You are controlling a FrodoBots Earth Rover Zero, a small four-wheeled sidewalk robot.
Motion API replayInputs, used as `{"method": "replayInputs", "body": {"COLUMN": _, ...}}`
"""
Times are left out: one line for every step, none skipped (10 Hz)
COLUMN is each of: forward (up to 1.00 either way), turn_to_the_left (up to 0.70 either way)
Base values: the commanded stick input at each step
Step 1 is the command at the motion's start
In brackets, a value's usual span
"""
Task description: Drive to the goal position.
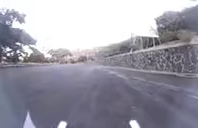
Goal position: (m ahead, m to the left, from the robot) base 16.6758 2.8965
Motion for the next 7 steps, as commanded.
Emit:
{"method": "replayInputs", "body": {"forward": 0.7, "turn_to_the_left": 0.0}}
{"method": "replayInputs", "body": {"forward": 0.7, "turn_to_the_left": 0.0}}
{"method": "replayInputs", "body": {"forward": 0.7, "turn_to_the_left": 0.0}}
{"method": "replayInputs", "body": {"forward": 0.7, "turn_to_the_left": 0.0}}
{"method": "replayInputs", "body": {"forward": 0.7, "turn_to_the_left": 0.0}}
{"method": "replayInputs", "body": {"forward": 0.7, "turn_to_the_left": 0.0}}
{"method": "replayInputs", "body": {"forward": 0.7, "turn_to_the_left": 0.0}}
